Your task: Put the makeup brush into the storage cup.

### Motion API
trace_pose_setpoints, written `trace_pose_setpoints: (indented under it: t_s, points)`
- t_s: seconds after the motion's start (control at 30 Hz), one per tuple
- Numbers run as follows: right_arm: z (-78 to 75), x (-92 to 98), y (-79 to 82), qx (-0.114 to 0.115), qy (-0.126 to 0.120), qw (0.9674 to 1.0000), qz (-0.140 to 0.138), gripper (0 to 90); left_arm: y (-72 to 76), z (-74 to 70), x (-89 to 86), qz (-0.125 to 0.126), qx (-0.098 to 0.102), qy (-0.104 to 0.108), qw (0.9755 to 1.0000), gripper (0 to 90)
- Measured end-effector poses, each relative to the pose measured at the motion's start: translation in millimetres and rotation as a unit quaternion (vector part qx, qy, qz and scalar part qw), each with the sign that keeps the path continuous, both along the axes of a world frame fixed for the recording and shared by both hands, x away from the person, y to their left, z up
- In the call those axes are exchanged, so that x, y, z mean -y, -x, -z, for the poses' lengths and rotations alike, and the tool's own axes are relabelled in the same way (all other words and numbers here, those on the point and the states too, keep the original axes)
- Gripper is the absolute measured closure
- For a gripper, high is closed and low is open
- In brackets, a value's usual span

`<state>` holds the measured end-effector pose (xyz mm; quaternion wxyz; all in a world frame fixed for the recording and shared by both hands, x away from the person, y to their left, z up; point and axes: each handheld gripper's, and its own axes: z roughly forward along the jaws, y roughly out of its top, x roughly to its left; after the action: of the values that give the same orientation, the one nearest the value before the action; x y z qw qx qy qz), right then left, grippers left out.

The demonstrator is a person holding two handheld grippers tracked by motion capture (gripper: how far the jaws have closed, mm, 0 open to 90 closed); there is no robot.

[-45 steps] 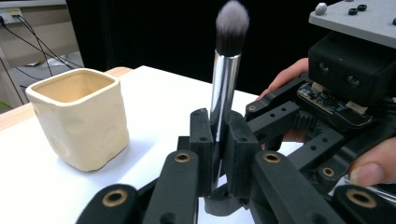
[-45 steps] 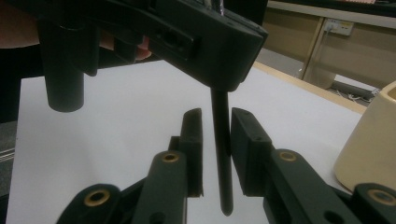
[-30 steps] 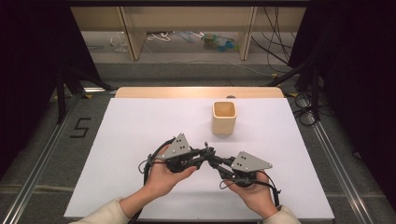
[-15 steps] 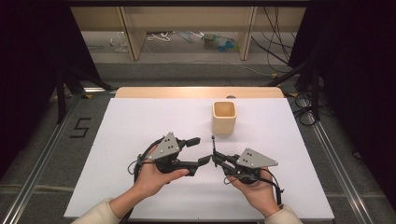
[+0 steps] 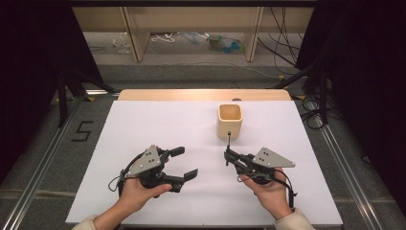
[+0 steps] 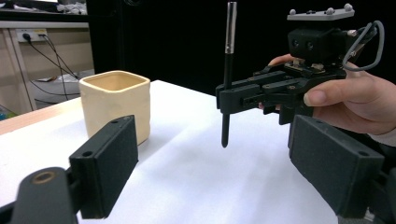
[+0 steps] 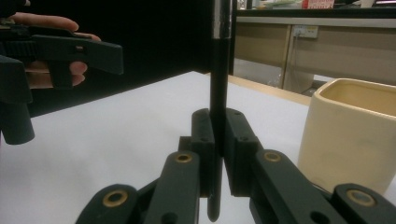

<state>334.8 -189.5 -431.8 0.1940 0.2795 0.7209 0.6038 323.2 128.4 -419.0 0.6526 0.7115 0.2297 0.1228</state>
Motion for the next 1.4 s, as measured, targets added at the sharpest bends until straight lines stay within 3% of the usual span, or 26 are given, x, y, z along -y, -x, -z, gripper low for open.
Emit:
trace_pose_setpoints:
  t_s: [0.13,0.3,0.57,0.93,1.23,1.4]
  points:
    - [-1.7,2.2,-0.1,-0.002,0.006,1.0,-0.002,84.2,4.0,1.7,-6.9,-0.004,0.006,-0.002,1.0,15.2]
    - [-1.8,3.6,-1.9,0.007,-0.013,0.9998,0.009,84.2,9.4,4.1,-16.6,-0.002,0.009,0.005,0.9999,12.2]
    - [-2.6,5.7,-2.9,0.01,-0.008,0.9999,0.01,84.2,15.2,7.2,-31.6,-0.017,0.008,0.021,0.9996,10.0]
    - [-5.9,11.0,-4.6,0.01,-0.004,0.9998,0.02,84.2,20.8,13.1,-51.5,-0.036,0.015,0.013,0.9991,10.2]
    - [-9.0,17.8,-10.9,0.022,-0.016,0.999,0.035,84.2,23.7,14.4,-66.2,-0.051,0.016,0.019,0.9984,10.0]
    - [-11.6,21.3,-12.8,0.022,-0.008,0.9988,0.043,84.2,24.9,16.7,-71.7,-0.059,0.017,0.02,0.9979,9.9]
